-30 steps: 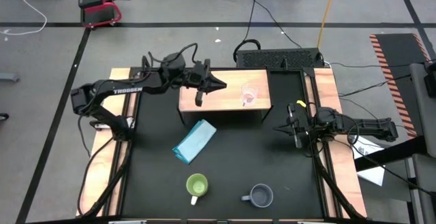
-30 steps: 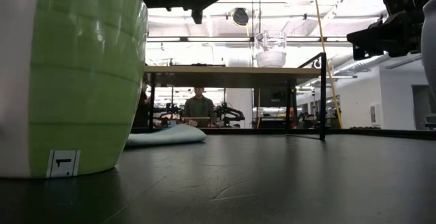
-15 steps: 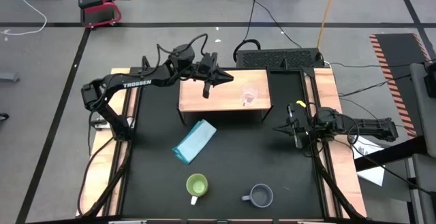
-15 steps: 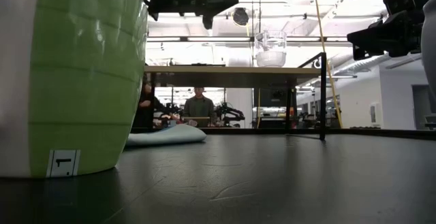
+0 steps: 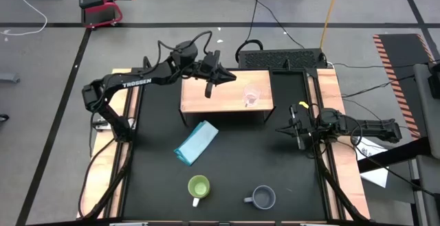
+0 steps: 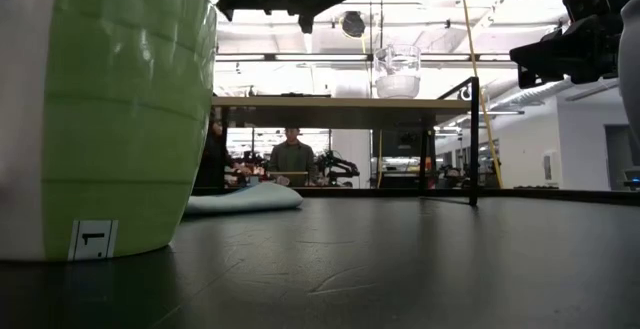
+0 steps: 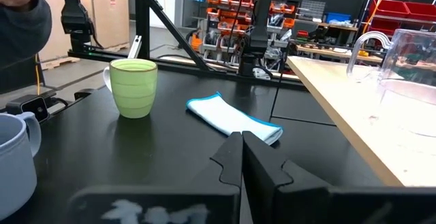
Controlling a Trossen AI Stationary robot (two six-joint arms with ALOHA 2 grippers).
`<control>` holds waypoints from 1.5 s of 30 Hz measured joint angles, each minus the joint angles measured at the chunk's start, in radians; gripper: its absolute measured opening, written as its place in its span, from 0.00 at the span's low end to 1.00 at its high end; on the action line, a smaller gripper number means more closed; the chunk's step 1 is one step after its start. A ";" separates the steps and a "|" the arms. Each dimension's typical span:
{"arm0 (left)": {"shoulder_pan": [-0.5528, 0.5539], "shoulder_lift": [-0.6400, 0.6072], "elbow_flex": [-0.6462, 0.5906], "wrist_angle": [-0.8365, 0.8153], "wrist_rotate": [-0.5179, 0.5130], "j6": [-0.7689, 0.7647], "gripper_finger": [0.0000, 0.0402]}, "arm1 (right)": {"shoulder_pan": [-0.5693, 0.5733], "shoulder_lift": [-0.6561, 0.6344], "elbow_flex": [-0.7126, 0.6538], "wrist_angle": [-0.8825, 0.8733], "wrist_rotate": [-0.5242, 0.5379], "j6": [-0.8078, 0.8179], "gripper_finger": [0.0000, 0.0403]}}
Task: Stack small to large cups/mugs on shelf
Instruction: Put the transparent mug on the shelf
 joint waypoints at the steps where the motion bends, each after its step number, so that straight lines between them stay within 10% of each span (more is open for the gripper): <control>1: -0.001 0.002 0.015 -0.024 0.000 0.008 0.08 | 0.000 0.000 0.000 0.000 0.000 -0.001 0.00; 25: -0.027 0.337 0.540 -0.441 0.090 0.058 0.08 | 0.000 0.003 -0.042 0.021 0.011 0.004 0.00; 45: -0.056 0.370 0.704 -0.840 -0.197 0.129 0.08 | 0.000 0.010 -0.049 0.040 0.011 0.016 0.00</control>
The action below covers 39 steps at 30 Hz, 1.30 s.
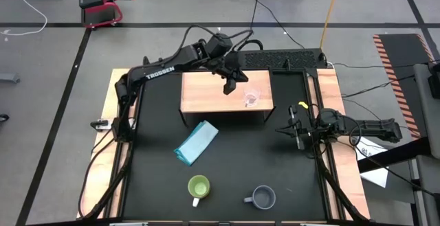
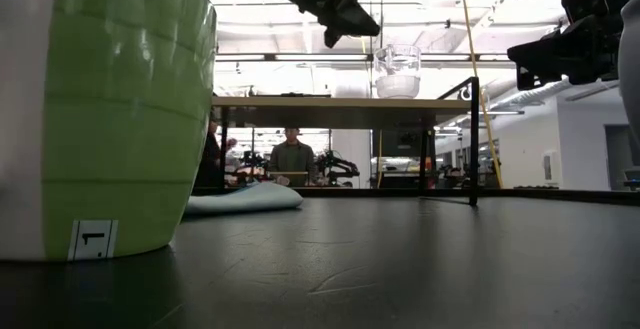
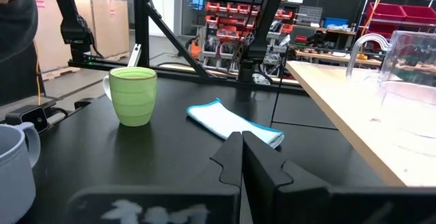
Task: Stack small to large cups/mugs on shelf
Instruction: Put the transparent mug on the shelf
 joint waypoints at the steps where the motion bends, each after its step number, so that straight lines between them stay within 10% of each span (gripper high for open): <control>1: -0.005 0.000 0.000 0.000 0.000 0.001 0.08 | 0.000 0.000 0.000 0.000 0.000 0.000 0.00; 8: -0.050 0.003 0.000 0.006 -0.173 0.003 0.08 | 0.000 0.000 0.000 -0.001 0.000 0.001 0.00; 31: -0.077 0.004 -0.003 0.016 -0.174 0.070 0.08 | 0.000 0.000 0.000 -0.001 0.001 0.001 0.00; 39: -0.086 0.004 -0.022 0.022 -0.175 0.070 0.27 | 0.000 0.000 0.000 -0.001 0.001 0.006 0.00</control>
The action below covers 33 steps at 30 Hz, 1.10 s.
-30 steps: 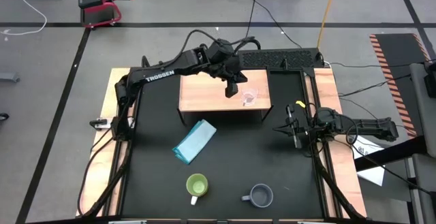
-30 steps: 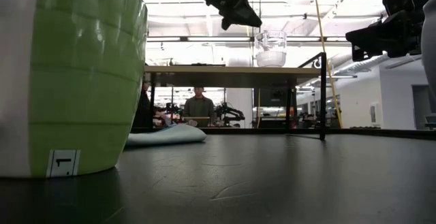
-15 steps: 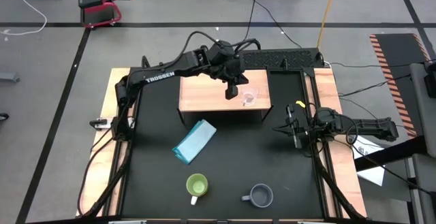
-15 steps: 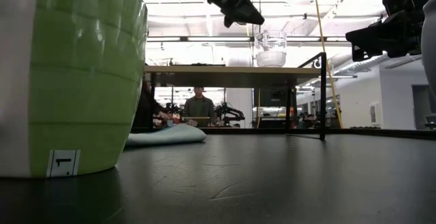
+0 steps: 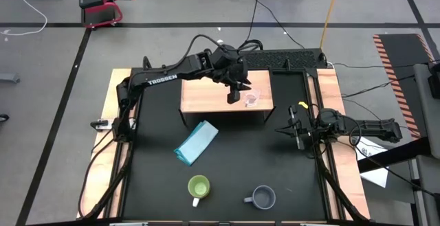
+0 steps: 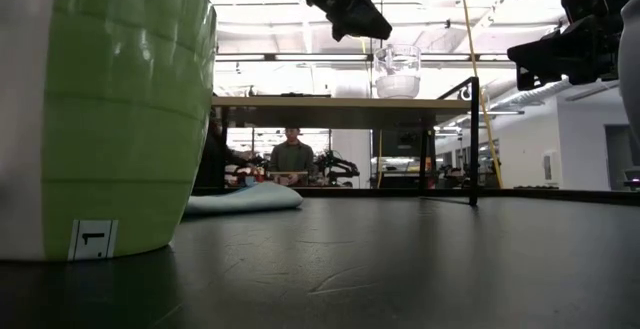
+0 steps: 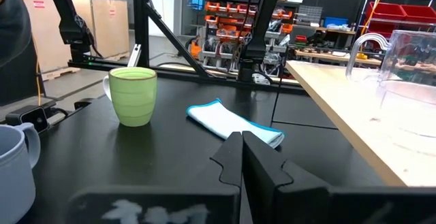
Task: Stack small to large cups/mugs on shelf
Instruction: Put the transparent mug on the shelf
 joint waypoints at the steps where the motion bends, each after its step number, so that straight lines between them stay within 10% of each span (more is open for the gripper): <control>1: 0.000 0.000 0.000 0.002 -0.003 -0.007 0.30 | 0.000 0.000 0.000 0.000 0.000 0.002 0.00; 10: 0.016 0.000 0.000 0.026 -0.033 -0.044 0.47 | 0.000 0.000 0.000 0.000 0.000 0.003 0.00; 33: 0.042 0.000 0.000 -0.039 -0.087 -0.225 0.48 | 0.000 0.000 0.000 0.000 0.000 0.003 0.00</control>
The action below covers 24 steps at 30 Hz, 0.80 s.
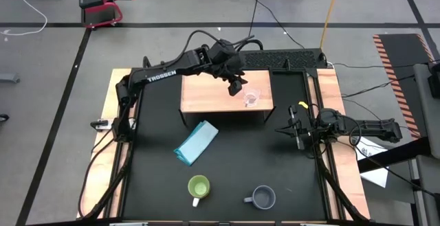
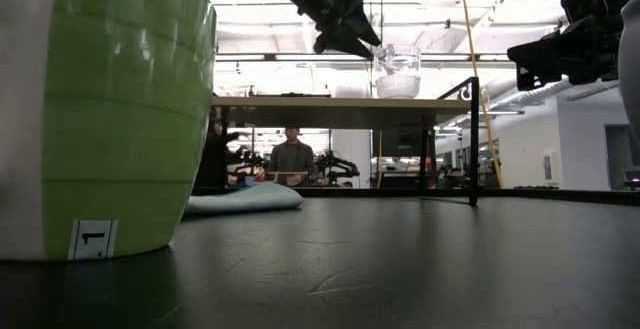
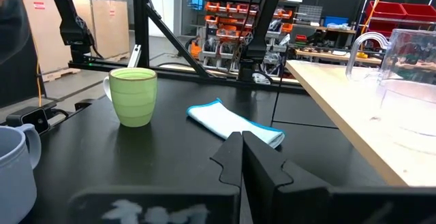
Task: Stack small to large cups/mugs on shelf
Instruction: Put the transparent mug on the shelf
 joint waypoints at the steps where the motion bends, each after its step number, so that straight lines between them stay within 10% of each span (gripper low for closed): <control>1: -0.005 0.000 0.000 -0.003 0.000 0.000 0.48 | 0.000 0.000 0.000 0.000 0.000 0.000 0.00; 24: -0.058 0.000 0.000 -0.052 -0.116 0.004 0.48 | 0.000 0.000 0.000 0.000 0.000 0.001 0.00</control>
